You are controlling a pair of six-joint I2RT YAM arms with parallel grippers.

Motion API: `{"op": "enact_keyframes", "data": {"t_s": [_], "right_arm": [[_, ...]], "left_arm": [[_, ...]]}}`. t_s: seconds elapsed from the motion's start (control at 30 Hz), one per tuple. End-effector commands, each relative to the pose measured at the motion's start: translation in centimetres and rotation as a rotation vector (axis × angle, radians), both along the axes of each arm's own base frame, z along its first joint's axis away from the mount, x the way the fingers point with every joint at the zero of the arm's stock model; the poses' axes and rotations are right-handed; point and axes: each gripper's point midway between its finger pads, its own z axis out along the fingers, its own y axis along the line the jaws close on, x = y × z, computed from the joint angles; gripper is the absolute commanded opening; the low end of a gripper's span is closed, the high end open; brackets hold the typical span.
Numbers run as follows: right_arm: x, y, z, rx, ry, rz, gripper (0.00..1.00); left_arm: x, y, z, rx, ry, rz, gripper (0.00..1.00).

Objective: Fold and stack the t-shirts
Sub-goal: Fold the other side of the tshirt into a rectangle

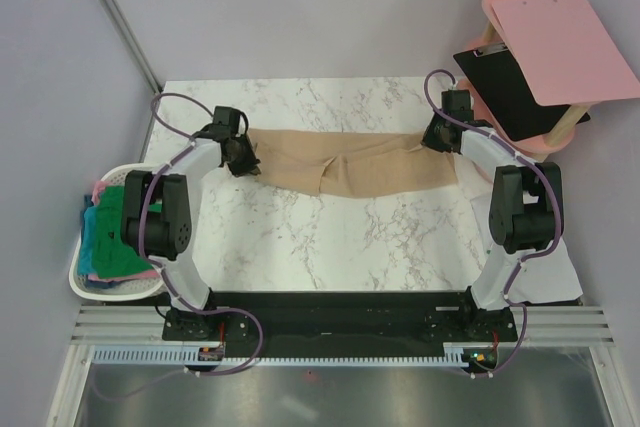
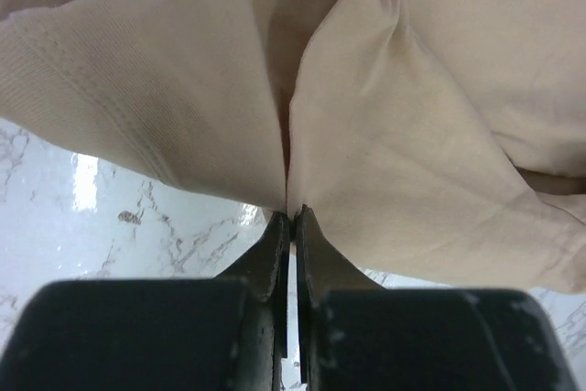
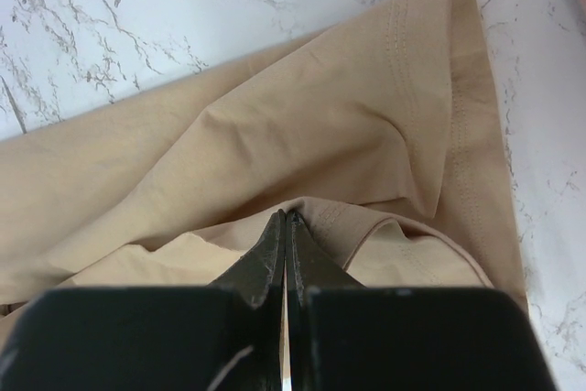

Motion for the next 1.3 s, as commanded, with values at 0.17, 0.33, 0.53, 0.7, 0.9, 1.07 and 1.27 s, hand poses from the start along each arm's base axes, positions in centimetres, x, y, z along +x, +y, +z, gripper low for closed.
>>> {"op": "enact_keyframes", "data": {"t_s": [0.17,0.33,0.53,0.7,0.9,1.07,1.27], "right_arm": [[0.4,0.3,2.1,0.009,-0.063,0.016,0.00],[0.1,0.3,2.3,0.013,-0.068,0.015,0.00],[-0.4,0.2,2.6,0.011,-0.073,0.015,0.00],[-0.6,0.7,2.7,0.032,-0.071,0.036,0.00],[-0.8,0.8,2.7,0.036,-0.071,0.038,0.00],[-0.8,0.9,2.6,0.034,-0.069,0.044,0.00],[-0.8,0.8,2.4,0.032,-0.065,0.043,0.00]], "left_arm": [[-2.5,0.8,5.9,0.003,-0.099,0.017,0.02],[-4.3,1.1,8.1,0.012,-0.096,0.010,0.05],[-6.9,0.7,7.3,-0.022,-0.030,-0.003,0.52],[-8.7,1.0,4.7,-0.017,0.039,0.017,0.53],[-8.9,1.5,2.1,0.004,0.056,0.048,0.39],[-7.4,1.6,0.9,0.023,0.079,0.051,0.39],[-8.5,1.7,-1.5,0.037,0.152,0.052,0.39]]}}
